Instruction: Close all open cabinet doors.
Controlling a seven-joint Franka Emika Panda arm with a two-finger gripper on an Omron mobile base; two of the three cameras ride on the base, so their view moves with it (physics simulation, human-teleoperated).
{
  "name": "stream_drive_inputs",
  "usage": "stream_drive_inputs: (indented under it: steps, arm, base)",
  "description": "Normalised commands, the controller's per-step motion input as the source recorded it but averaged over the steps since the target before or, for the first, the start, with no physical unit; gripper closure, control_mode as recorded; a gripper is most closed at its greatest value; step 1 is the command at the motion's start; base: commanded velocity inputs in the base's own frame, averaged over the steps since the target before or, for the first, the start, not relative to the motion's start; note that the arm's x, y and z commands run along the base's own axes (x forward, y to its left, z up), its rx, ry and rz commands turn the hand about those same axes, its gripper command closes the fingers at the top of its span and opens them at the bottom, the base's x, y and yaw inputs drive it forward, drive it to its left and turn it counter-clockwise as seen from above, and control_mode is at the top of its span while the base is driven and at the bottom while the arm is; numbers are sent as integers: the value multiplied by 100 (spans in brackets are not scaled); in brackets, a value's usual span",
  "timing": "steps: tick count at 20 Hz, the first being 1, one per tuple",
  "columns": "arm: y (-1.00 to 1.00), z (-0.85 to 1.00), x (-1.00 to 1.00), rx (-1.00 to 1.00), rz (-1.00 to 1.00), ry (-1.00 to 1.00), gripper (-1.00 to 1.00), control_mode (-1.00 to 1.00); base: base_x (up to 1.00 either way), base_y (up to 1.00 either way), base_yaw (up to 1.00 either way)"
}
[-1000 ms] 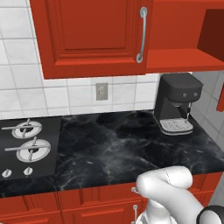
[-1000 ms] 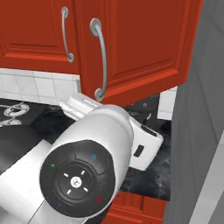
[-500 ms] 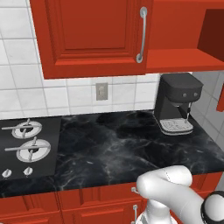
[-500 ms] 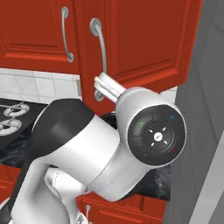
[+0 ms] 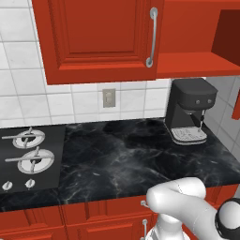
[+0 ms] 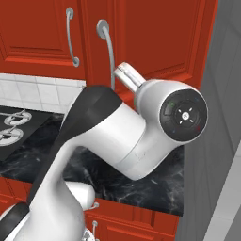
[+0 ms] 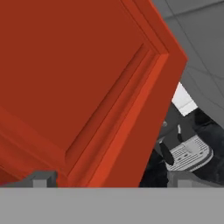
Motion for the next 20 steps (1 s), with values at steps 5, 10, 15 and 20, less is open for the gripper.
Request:
stream_drive_inputs:
  steps: [5,10,15,20]
  arm:
    - [1,-6,48,12,0,0,-100,-100]
    - [6,-8,50,12,0,0,-100,-100]
    - [20,-6,56,12,0,0,-100,-100]
    - [30,-6,55,11,0,1,-100,-100]
  base:
    - [0,0,0]
    - [0,0,0]
    - [0,0,0]
    - [0,0,0]
